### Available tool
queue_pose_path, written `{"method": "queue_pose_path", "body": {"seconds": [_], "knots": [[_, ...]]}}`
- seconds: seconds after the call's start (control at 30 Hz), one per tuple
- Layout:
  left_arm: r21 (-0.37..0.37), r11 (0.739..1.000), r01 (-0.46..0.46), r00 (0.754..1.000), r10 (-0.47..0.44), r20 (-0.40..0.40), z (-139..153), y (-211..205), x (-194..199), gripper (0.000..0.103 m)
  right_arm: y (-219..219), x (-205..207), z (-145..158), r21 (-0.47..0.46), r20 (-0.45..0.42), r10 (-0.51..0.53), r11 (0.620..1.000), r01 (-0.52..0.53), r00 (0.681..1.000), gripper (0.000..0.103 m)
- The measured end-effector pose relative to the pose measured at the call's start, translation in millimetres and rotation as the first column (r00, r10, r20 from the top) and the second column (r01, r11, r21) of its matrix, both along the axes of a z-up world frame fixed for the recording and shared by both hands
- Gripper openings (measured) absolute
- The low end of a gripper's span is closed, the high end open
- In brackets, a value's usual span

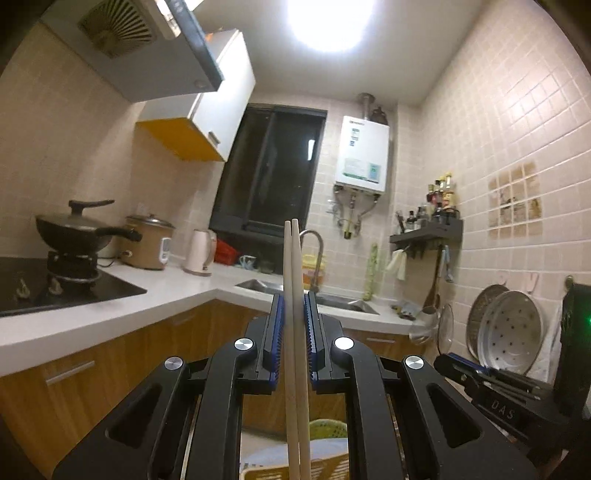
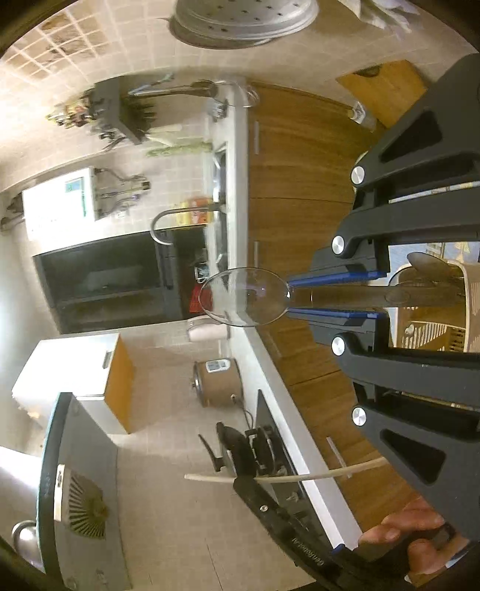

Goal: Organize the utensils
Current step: 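Carry the chopstick and clear spoon up over the beige basket, then release the chopstick and spoon into the basket with both tools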

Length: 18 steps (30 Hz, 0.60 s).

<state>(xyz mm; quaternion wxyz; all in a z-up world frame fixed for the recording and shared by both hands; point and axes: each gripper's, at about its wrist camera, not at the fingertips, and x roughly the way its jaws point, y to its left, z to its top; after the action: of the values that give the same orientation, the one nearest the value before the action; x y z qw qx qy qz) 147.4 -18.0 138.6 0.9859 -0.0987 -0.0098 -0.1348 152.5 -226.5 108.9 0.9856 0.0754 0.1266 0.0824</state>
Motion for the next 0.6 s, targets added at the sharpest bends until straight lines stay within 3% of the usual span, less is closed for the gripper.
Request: {"method": "queue_pose_path", "body": {"seconds": [0.23, 0.5, 0.6], "knots": [[0.059, 0.996, -0.060, 0.998, 0.061, -0.018, -25, -9, 8, 0.009, 7, 5, -24, -0.029, 0.013, 0.005, 1.000, -0.005, 1.000, 0.010], [0.072, 0.997, -0.024, 0.998, 0.027, -0.054, -41, -7, -1, 0.011, 6, -14, -37, -0.019, -0.015, 0.047, 0.999, -0.047, 0.999, 0.011], [0.095, 0.995, 0.006, 0.999, -0.001, -0.053, -41, -5, -14, 0.024, 3, -24, -37, -0.013, -0.051, 0.084, 0.996, -0.085, 0.995, 0.018]]}}
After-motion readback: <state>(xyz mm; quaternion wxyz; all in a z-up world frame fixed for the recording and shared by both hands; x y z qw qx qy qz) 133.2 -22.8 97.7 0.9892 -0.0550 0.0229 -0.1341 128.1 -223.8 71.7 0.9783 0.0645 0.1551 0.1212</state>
